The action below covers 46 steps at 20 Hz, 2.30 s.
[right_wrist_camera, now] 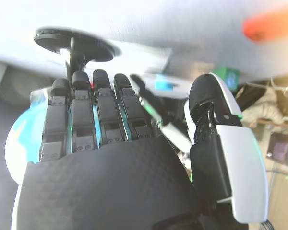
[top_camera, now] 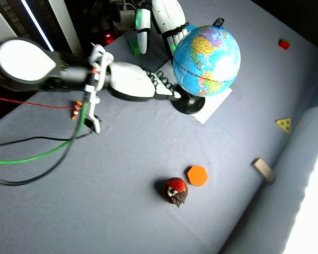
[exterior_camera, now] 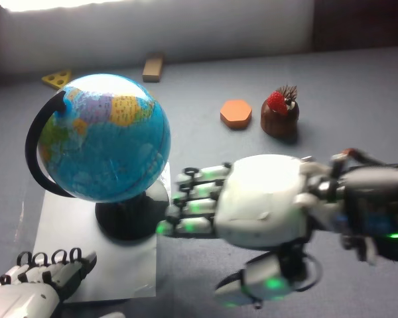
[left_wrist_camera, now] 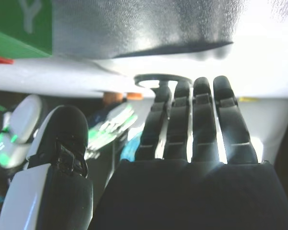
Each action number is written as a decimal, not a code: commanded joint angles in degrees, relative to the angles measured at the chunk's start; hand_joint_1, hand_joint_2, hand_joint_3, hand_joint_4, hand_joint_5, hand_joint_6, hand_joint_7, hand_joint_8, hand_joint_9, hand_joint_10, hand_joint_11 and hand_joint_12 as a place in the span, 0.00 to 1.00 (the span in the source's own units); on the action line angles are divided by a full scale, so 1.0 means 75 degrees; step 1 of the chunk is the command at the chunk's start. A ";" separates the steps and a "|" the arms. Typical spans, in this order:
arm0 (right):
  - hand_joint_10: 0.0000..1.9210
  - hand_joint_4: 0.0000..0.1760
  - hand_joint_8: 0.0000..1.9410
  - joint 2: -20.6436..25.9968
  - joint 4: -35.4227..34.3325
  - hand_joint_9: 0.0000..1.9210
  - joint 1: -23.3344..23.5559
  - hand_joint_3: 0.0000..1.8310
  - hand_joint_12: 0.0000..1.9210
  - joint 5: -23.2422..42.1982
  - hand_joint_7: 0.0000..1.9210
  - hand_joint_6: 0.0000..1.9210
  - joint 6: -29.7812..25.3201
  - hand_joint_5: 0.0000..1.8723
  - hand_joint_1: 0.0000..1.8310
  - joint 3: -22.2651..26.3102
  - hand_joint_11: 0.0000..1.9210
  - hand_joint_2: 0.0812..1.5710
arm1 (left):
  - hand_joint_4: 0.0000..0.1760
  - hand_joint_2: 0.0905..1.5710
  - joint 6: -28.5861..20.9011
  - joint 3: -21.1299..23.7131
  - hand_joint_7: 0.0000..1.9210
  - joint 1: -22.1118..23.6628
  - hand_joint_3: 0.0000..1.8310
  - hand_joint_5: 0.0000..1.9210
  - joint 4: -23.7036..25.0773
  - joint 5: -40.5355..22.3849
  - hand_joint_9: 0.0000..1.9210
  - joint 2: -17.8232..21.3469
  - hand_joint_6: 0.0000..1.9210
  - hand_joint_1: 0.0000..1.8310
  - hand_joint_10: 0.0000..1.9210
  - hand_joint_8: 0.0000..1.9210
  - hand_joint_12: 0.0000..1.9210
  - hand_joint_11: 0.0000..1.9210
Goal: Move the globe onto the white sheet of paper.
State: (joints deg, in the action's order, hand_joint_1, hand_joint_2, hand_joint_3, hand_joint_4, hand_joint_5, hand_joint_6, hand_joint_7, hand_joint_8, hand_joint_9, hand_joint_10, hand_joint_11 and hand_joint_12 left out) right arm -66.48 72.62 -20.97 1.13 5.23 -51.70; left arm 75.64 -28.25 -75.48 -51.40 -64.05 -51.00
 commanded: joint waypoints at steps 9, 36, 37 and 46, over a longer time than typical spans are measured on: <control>0.00 0.00 0.00 0.1772 -0.0041 0.05 0.0650 0.00 0.00 -0.2531 0.05 0.00 -0.1858 0.03 0.00 0.1839 0.00 0.78 | 0.00 0.76 0.1138 0.0940 0.05 0.1913 0.00 0.02 -0.1800 0.1447 0.05 0.0507 0.00 0.00 0.00 0.00 0.14 0.00; 0.00 0.00 0.00 0.2494 -0.0935 0.05 0.1663 0.00 0.00 -0.4418 0.05 0.00 -0.2567 0.03 0.00 0.3234 0.00 0.78 | 0.00 0.77 0.7756 0.1039 0.05 0.7103 0.00 0.02 -0.9499 0.1753 0.06 0.0242 0.00 0.00 0.00 0.00 0.14 0.00; 0.00 0.00 0.00 0.2533 -0.0935 0.05 0.1670 0.00 0.00 -0.4325 0.05 0.00 -0.2567 0.03 0.00 0.3234 0.00 0.78 | 0.00 0.77 0.7882 0.1039 0.05 0.7166 0.00 0.02 -0.9663 0.1717 0.06 0.0243 0.00 0.00 0.00 0.00 0.14 0.00; 0.02 0.00 0.01 0.2563 -0.0874 0.15 0.1612 0.00 0.16 -0.4163 0.18 0.03 -0.2558 0.15 0.00 0.3234 0.00 0.78 | 0.00 0.77 0.8047 0.1039 0.14 0.7546 0.00 0.10 -0.9897 0.1462 0.11 0.0257 0.01 0.00 0.01 0.01 0.23 0.00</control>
State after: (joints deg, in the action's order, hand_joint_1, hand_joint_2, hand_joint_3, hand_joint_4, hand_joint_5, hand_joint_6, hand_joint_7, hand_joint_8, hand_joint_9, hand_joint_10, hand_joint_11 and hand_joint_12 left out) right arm -47.48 63.53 -9.17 -32.21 -13.72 -27.81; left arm 136.25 -20.62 -19.51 -127.96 -54.13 -49.12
